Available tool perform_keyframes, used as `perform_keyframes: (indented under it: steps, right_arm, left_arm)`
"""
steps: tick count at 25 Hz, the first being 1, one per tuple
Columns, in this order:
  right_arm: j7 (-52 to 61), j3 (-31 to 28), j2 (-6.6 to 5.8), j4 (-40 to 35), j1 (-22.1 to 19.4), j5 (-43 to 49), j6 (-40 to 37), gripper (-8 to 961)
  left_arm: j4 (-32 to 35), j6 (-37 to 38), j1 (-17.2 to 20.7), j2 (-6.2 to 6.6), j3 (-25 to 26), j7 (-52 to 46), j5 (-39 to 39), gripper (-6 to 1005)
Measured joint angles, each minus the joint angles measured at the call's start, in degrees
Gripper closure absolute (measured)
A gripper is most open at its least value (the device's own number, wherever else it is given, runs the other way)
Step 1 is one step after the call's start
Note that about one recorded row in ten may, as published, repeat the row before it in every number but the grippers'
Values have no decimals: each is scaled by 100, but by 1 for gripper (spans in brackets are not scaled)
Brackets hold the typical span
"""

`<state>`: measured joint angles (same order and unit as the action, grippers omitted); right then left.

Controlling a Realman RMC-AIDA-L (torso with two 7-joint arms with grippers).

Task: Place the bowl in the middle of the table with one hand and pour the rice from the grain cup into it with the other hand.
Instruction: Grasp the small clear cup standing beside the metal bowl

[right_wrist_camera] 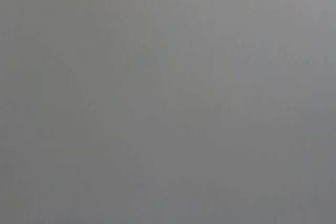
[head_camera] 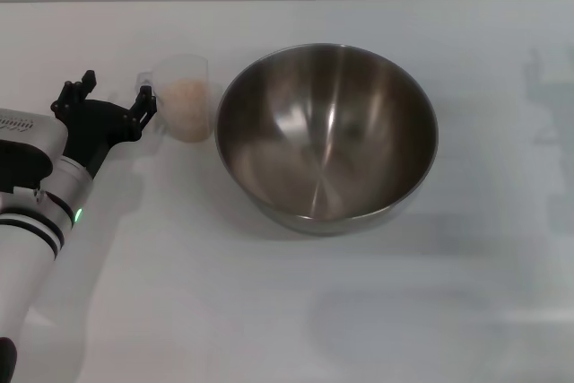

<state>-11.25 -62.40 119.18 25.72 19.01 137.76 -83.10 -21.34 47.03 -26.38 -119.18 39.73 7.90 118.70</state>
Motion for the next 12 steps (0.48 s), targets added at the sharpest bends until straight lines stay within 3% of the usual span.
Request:
perform_keyframes:
  steps: [6, 12]
  right_arm:
    - [0, 0, 0, -3, 37, 1, 10, 463]
    - [0, 0, -8, -6, 49, 1, 10, 465]
  left_arm:
    - [2, -87, -51, 0, 0, 14, -24, 292]
    - [-1, -151, -114, 0, 0, -5, -25, 428]
